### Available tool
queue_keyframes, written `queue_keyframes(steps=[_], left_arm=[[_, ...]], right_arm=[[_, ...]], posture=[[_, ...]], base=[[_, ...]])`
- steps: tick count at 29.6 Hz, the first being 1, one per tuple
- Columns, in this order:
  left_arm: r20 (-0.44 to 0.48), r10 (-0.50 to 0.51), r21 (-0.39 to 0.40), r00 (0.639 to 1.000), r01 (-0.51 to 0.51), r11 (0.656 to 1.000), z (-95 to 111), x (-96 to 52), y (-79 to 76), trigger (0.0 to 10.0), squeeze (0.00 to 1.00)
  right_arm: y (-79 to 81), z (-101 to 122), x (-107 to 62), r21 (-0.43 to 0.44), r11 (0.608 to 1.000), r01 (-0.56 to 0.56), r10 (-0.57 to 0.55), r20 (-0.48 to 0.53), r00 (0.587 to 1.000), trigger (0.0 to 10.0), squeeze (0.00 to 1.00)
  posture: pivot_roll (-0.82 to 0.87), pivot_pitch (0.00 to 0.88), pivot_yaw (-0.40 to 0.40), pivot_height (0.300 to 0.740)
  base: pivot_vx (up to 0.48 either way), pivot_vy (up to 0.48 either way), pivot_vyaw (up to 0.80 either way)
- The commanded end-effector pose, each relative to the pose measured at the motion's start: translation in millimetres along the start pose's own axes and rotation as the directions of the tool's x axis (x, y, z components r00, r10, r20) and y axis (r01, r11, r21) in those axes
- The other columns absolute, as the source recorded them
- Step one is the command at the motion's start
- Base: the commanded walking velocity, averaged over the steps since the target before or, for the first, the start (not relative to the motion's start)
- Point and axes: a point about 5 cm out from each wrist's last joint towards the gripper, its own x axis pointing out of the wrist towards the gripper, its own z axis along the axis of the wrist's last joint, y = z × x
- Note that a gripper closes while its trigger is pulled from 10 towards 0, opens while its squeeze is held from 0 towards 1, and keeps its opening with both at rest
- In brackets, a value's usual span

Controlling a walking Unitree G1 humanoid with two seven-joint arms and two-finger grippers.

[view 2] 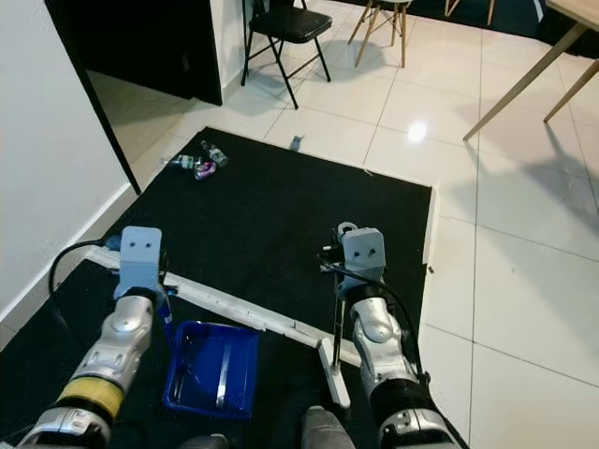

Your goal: Sweep floor

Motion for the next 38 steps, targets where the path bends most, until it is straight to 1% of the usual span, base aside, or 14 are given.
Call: queue_keyframes(steps=[1, 9, 11, 15, 20, 24, 27, 28, 30, 31, 34, 36, 37, 38], left_arm=[[-0.165, -0.010, 0.153, 0.986, 0.035, 0.988, -30.8, -8.4, 15.1, 10.0, 0.00], [-0.356, -0.076, 0.251, 0.931, 0.174, 0.952, -43.1, -16.5, 30.5, 10.0, 0.00], [-0.478, -0.097, 0.301, 0.873, 0.267, 0.915, -56.0, -21.3, 38.5, 10.0, 0.00], [-0.528, -0.073, 0.373, 0.846, 0.308, 0.875, -70.0, -25.4, 46.2, 10.0, 0.00], [-0.556, -0.064, 0.389, 0.829, 0.327, 0.861, -75.4, -28.3, 47.2, 10.0, 0.00], [-0.546, -0.064, 0.513, 0.836, 0.393, 0.763, -70.5, -27.3, 44.1, 10.0, 0.00], [-0.534, -0.067, 0.538, 0.843, 0.400, 0.742, -67.3, -25.1, 43.7, 10.0, 0.00], [-0.523, -0.081, 0.525, 0.848, 0.395, 0.754, -64.0, -22.7, 42.4, 10.0, 0.00], [-0.516, -0.153, 0.328, 0.843, 0.359, 0.874, -53.4, -18.9, 33.8, 10.0, 0.00], [-0.516, -0.153, 0.328, 0.843, 0.359, 0.874, -53.4, -18.9, 33.8, 10.0, 0.00], [-0.527, -0.176, 0.187, 0.832, 0.315, 0.930, -47.7, -17.4, 30.8, 10.0, 0.00], [-0.507, -0.197, 0.013, 0.839, 0.236, 0.972, -36.8, -13.0, 27.8, 10.0, 0.00], [-0.507, -0.197, 0.013, 0.839, 0.236, 0.972, -36.8, -13.0, 27.8, 10.0, 0.00], [-0.483, -0.191, -0.062, 0.854, 0.184, 0.981, -28.3, -9.3, 28.3, 10.0, 0.00]], right_arm=[[-2.8, 2.2, 0.0, -0.002, 1.000, 0.013, -0.013, 0.019, 1.000, 10.0, 0.00], [-3.2, 6.4, 3.0, 0.000, 1.000, 0.015, -0.015, 0.032, 0.999, 10.0, 0.00], [-1.5, 10.1, 4.9, 0.007, 1.000, 0.018, -0.018, 0.047, 0.999, 10.0, 0.00], [-0.5, 10.3, 3.7, 0.012, 1.000, 0.022, -0.022, 0.053, 0.998, 10.0, 0.00], [-0.9, 8.8, 1.8, 0.015, 1.000, 0.026, -0.027, 0.052, 0.998, 10.0, 0.00], [0.1, 9.0, 2.1, 0.018, 1.000, 0.026, -0.027, 0.051, 0.998, 10.0, 0.00], [0.7, 9.6, 2.8, 0.018, 1.000, 0.024, -0.025, 0.052, 0.998, 10.0, 0.00], [1.0, 10.0, 3.1, 0.019, 1.000, 0.024, -0.025, 0.053, 0.998, 10.0, 0.00], [1.2, 10.2, 3.2, 0.020, 1.000, 0.023, -0.025, 0.054, 0.998, 10.0, 0.00], [1.2, 10.2, 3.2, 0.020, 1.000, 0.023, -0.025, 0.054, 0.998, 10.0, 0.00], [1.2, 10.2, 3.2, 0.021, 1.000, 0.023, -0.025, 0.054, 0.998, 10.0, 0.00], [1.0, 10.2, 3.0, 0.022, 0.999, 0.025, -0.026, 0.054, 0.998, 10.0, 0.00], [1.0, 10.2, 3.0, 0.022, 0.999, 0.025, -0.026, 0.054, 0.998, 10.0, 0.00], [0.9, 10.3, 2.8, 0.023, 0.999, 0.027, -0.028, 0.054, 0.998, 10.0, 0.00]], posture=[[-0.01, 0.074, 0.002, 0.740], [0.01, 0.074, 0.011, 0.740], [0.00, 0.076, 0.019, 0.740], [0.00, 0.079, 0.030, 0.740], [0.00, 0.083, 0.033, 0.740], [0.00, 0.085, 0.028, 0.740], [0.00, 0.086, 0.027, 0.740], [0.00, 0.086, 0.027, 0.740], [0.00, 0.086, 0.027, 0.740], [0.00, 0.086, 0.027, 0.740], [0.00, 0.087, 0.026, 0.740], [0.00, 0.090, 0.027, 0.740], [0.00, 0.090, 0.027, 0.740], [0.00, 0.092, 0.029, 0.740]], base=[[0.000, 0.000, 0.00], [0.000, 0.000, 0.00], [0.000, 0.000, 0.00], [0.000, 0.000, 0.00], [0.000, 0.000, 0.00], [0.000, 0.000, 0.00], [0.000, 0.000, 0.00], [0.000, 0.000, 0.00], [0.000, 0.000, 0.00], [0.000, 0.000, 0.00], [0.000, 0.000, 0.00], [0.000, 0.000, 0.00], [0.000, 0.000, 0.00], [0.000, 0.000, 0.00]])
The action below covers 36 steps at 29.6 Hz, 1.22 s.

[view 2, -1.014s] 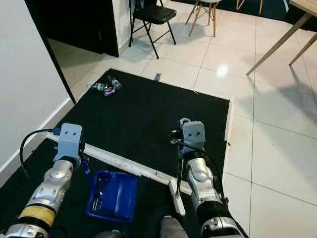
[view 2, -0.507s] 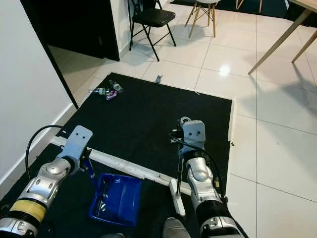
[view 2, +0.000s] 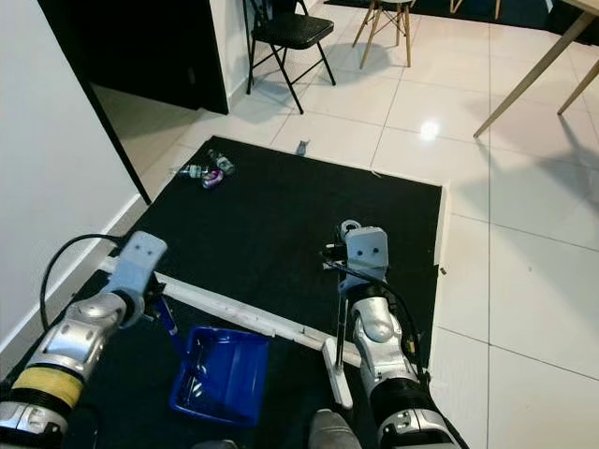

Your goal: Sweep floor

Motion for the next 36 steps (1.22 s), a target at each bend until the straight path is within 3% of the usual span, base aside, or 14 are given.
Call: queue_keyframes(steps=[1, 2, 5, 9, 12, 16, 18, 19, 23, 26, 30, 31, 34, 36], left_arm=[[-0.124, 0.032, -0.143, 0.992, -0.050, 0.988, -23.3, 2.8, -1.6, 10.0, 0.00], [-0.124, 0.032, -0.143, 0.992, -0.050, 0.988, -23.3, 2.8, -1.6, 10.0, 0.00], [-0.057, 0.053, -0.323, 0.997, -0.069, 0.944, 4.8, -0.6, 5.7, 10.0, 0.00], [-0.019, 0.061, -0.381, 0.998, -0.064, 0.922, 21.7, -4.6, 11.1, 10.0, 0.00], [0.006, 0.096, -0.454, 0.995, -0.083, 0.887, 37.6, -10.2, 17.1, 10.0, 0.00], [0.002, 0.113, -0.481, 0.994, -0.098, 0.871, 39.8, -11.8, 17.1, 10.0, 0.00], [0.008, 0.131, -0.529, 0.991, -0.107, 0.842, 40.2, -12.4, 13.2, 10.0, 0.00], [0.035, 0.161, -0.559, 0.986, -0.115, 0.821, 42.6, -12.8, 10.9, 10.0, 0.00], [0.086, 0.174, -0.592, 0.981, -0.090, 0.801, 51.2, -14.9, 7.2, 10.0, 0.00], [0.176, 0.210, -0.637, 0.962, -0.051, 0.770, 69.8, -21.3, 6.1, 10.0, 0.00], [0.235, 0.251, -0.639, 0.939, -0.045, 0.768, 82.8, -26.5, 7.5, 10.0, 0.00], [0.296, 0.287, -0.623, 0.911, -0.044, 0.781, 93.1, -31.2, 8.1, 10.0, 0.00], [0.313, 0.303, -0.614, 0.900, -0.051, 0.788, 95.9, -32.5, 7.4, 10.0, 0.00], [0.338, 0.337, -0.569, 0.879, -0.095, 0.817, 99.5, -33.9, 5.1, 10.0, 0.00]], right_arm=[[0.8, 5.5, 1.5, 0.012, 1.000, 0.008, -0.008, 0.032, 0.999, 10.0, 0.00], [0.8, 5.5, 1.5, 0.012, 1.000, 0.008, -0.008, 0.032, 0.999, 10.0, 0.00], [0.7, 6.3, 1.5, 0.015, 1.000, 0.012, -0.012, 0.035, 0.999, 10.0, 0.00], [0.5, 7.5, 1.9, 0.017, 1.000, 0.014, -0.015, 0.040, 0.999, 10.0, 0.00], [0.0, 9.3, 2.6, 0.021, 1.000, 0.019, -0.020, 0.047, 0.999, 10.0, 0.00], [0.1, 10.0, 2.7, 0.022, 1.000, 0.020, -0.021, 0.049, 0.999, 10.0, 0.00], [0.4, 10.2, 2.6, 0.023, 1.000, 0.020, -0.021, 0.051, 0.998, 10.0, 0.00], [0.6, 10.4, 2.6, 0.023, 1.000, 0.019, -0.020, 0.051, 0.999, 10.0, 0.00], [0.7, 10.9, 3.0, 0.022, 1.000, 0.018, -0.019, 0.051, 0.999, 10.0, 0.00], [-0.7, 11.6, 3.1, 0.018, 1.000, 0.016, -0.017, 0.053, 0.998, 10.0, 0.00], [-1.8, 12.5, 3.6, 0.015, 1.000, 0.015, -0.016, 0.054, 0.998, 10.0, 0.00], [-2.4, 13.3, 4.1, 0.013, 1.000, 0.015, -0.016, 0.055, 0.998, 10.0, 0.00], [-2.9, 13.4, 4.1, 0.012, 1.000, 0.015, -0.016, 0.056, 0.998, 10.0, 0.00], [-3.8, 13.6, 4.2, 0.010, 1.000, 0.016, -0.017, 0.056, 0.998, 10.0, 0.00]], posture=[[0.00, 0.092, 0.029, 0.740], [0.00, 0.092, 0.029, 0.740], [0.00, 0.092, 0.029, 0.740], [0.00, 0.091, 0.030, 0.740], [0.00, 0.091, 0.032, 0.740], [0.00, 0.092, 0.031, 0.740], [0.00, 0.092, 0.030, 0.740], [0.00, 0.093, 0.029, 0.740], [0.00, 0.093, 0.029, 0.740], [-0.01, 0.089, 0.015, 0.740], [-0.01, 0.087, 0.009, 0.740], [-0.01, 0.087, 0.009, 0.740], [-0.02, 0.084, 0.007, 0.740], [-0.02, 0.081, 0.005, 0.740]], base=[[0.000, 0.000, 0.00], [0.000, 0.000, 0.00], [0.000, 0.000, 0.00], [0.000, 0.000, 0.00], [0.000, 0.000, 0.00], [0.000, 0.000, 0.00], [0.000, 0.000, 0.00], [0.000, 0.000, 0.00], [0.000, 0.000, 0.00], [0.000, 0.000, 0.00], [0.000, 0.000, 0.00], [0.000, 0.000, 0.00], [0.000, 0.000, 0.00], [0.000, 0.000, 0.00]])
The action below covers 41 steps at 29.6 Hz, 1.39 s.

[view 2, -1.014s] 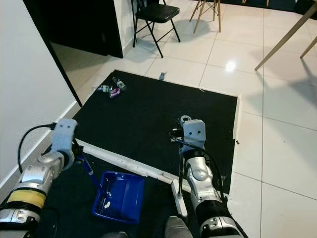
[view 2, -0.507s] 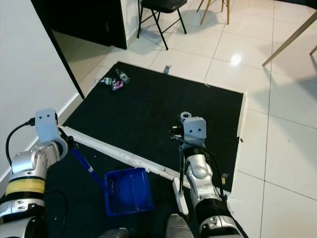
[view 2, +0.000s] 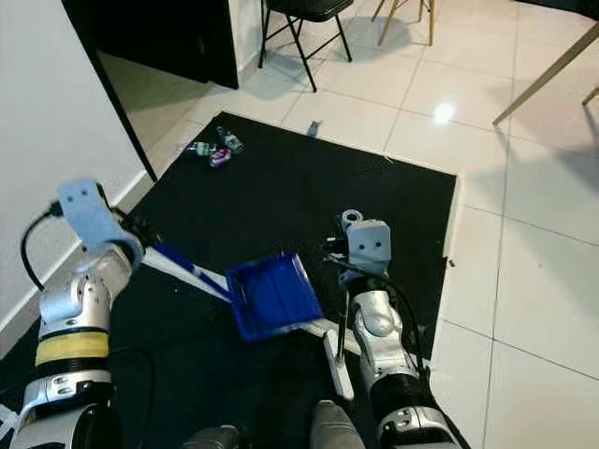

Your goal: Sweep floor

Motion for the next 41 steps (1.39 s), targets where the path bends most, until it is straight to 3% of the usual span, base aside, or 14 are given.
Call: queue_keyframes(steps=[1, 3, 9, 18, 32, 41], left_arm=[[0.095, 0.022, 0.087, 0.995, -0.030, 0.996, 8.8, -3.1, -4.7, 10.0, 0.00], [0.103, 0.024, 0.215, 0.994, -0.046, 0.975, 5.5, -3.7, -10.8, 10.0, 0.00], [0.056, 0.037, 0.288, 0.998, -0.052, 0.956, -1.7, -1.2, -13.2, 10.0, 0.00], [-0.022, -0.014, 0.371, 1.000, 0.021, 0.928, -10.4, 3.9, -24.6, 10.0, 0.00], [-0.055, 0.022, 0.403, 0.998, 0.002, 0.915, -6.3, 10.5, -23.1, 10.0, 0.00], [0.003, 0.005, 0.366, 1.000, -0.005, 0.931, -6.3, 10.0, -22.6, 10.0, 0.00]], right_arm=[[-2.6, 2.2, 1.0, 0.008, 1.000, 0.008, -0.008, 0.003, 1.000, 10.0, 0.00], [-3.9, 2.8, 1.3, 0.006, 1.000, 0.010, -0.010, 0.005, 1.000, 10.0, 0.00], [-4.5, 3.4, 1.8, 0.005, 1.000, 0.012, -0.012, 0.007, 1.000, 10.0, 0.00], [-5.3, 4.6, 2.6, 0.005, 1.000, 0.017, -0.017, 0.011, 1.000, 10.0, 0.00], [-12.7, 8.3, 4.7, 0.002, 0.999, 0.044, -0.044, 0.025, 0.999, 10.0, 0.00], [-16.7, 11.0, 5.1, 0.006, 0.998, 0.061, -0.061, 0.038, 0.997, 10.0, 0.00]], posture=[[-0.03, 0.078, 0.004, 0.740], [-0.03, 0.076, 0.004, 0.740], [-0.03, 0.072, 0.007, 0.740], [-0.04, 0.063, 0.015, 0.740], [-0.04, 0.054, 0.023, 0.740], [-0.04, 0.061, 0.025, 0.740]], base=[[0.000, 0.000, 0.00], [0.000, 0.000, 0.00], [0.000, 0.000, 0.00], [0.000, 0.000, 0.00], [0.000, 0.000, 0.00], [0.000, 0.000, 0.00]])
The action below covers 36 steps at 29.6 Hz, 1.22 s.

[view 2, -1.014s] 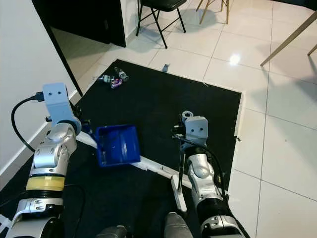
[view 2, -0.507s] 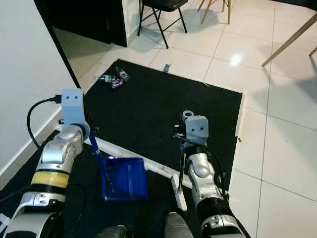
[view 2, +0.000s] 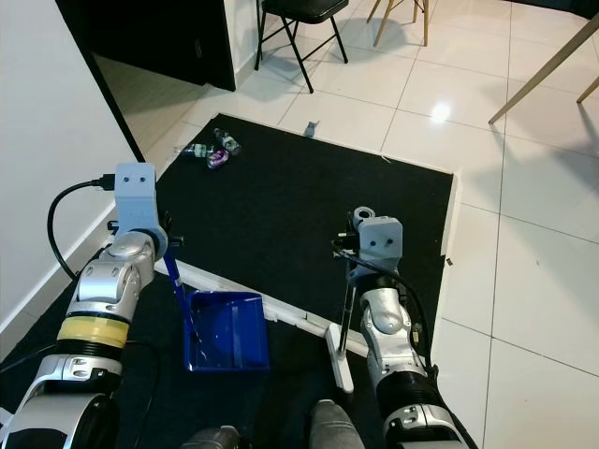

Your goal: Sweep floor

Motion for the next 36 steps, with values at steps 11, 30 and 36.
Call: queue_keyframes(steps=[11, 30, 36], left_arm=[[0.147, 0.000, -0.002, 0.989, 0.000, 1.000, 13.0, -2.0, 3.2, 10.0, 0.00], [0.231, -0.024, 0.032, 0.973, 0.017, 0.999, 14.2, -7.0, -0.2, 10.0, 0.00], [0.236, -0.030, 0.035, 0.971, 0.022, 0.999, 14.5, -7.0, -1.4, 10.0, 0.00]], right_arm=[[-4.6, 10.6, 3.5, 0.016, 1.000, 0.027, -0.028, 0.049, 0.998, 10.0, 0.00], [-1.8, 10.4, 3.7, 0.029, 0.999, 0.015, -0.017, 0.048, 0.999, 10.0, 0.00], [-2.0, 9.5, 3.3, 0.029, 0.999, 0.017, -0.018, 0.043, 0.999, 10.0, 0.00]], posture=[[-0.05, 0.064, 0.026, 0.740], [-0.04, 0.066, 0.019, 0.740], [-0.05, 0.067, 0.021, 0.740]], base=[[0.000, 0.000, 0.00], [0.000, 0.000, 0.00], [0.289, 0.000, 0.00]])
